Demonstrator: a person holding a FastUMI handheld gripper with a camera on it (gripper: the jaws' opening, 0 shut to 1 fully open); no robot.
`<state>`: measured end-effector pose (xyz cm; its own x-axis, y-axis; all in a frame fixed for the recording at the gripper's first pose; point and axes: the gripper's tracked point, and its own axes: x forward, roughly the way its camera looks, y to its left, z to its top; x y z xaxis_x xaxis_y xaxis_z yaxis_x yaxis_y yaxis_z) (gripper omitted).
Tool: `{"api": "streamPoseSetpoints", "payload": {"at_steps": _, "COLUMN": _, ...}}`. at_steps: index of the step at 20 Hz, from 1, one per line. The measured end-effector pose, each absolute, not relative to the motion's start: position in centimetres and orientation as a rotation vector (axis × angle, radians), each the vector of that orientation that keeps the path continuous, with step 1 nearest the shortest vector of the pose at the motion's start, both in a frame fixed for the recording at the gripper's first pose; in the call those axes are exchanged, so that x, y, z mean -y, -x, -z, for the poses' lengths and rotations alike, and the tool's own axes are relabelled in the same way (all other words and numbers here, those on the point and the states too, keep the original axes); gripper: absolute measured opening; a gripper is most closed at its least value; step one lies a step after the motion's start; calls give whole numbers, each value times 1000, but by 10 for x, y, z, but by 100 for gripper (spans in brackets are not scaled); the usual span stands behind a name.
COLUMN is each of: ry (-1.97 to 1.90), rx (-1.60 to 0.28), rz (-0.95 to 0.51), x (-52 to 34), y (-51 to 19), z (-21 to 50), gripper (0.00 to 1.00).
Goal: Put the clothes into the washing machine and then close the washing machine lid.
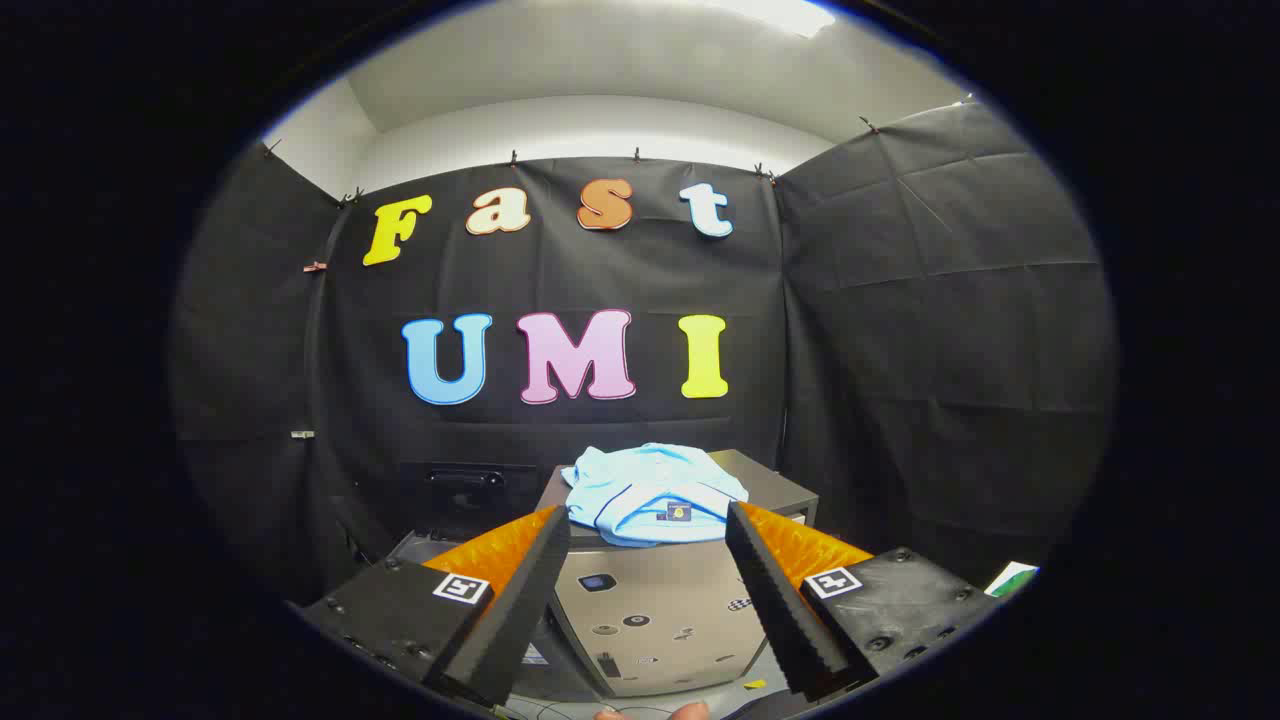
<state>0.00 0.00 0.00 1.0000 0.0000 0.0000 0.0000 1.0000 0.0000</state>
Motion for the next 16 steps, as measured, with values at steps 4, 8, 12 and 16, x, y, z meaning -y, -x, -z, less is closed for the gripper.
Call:
{"api": "streamPoseSetpoints", "payload": {"at_steps": 4, "ry": 5, "rx": 7, "rz": -5, "x": -4, "y": 1, "z": -1, "gripper": 98}}
{"api": "streamPoseSetpoints", "payload": {"at_steps": 8, "ry": 20, "rx": 7, "rz": -24, "x": -12, "y": 2, "z": 0, "gripper": 98}}
{"api": "streamPoseSetpoints", "payload": {"at_steps": 12, "ry": 36, "rx": -5, "rz": -25, "x": -13, "y": 0, "z": 5, "gripper": 98}}
{"api": "streamPoseSetpoints", "payload": {"at_steps": 16, "ry": 31, "rx": -10, "rz": -24, "x": -15, "y": 2, "z": 5, "gripper": 98}}
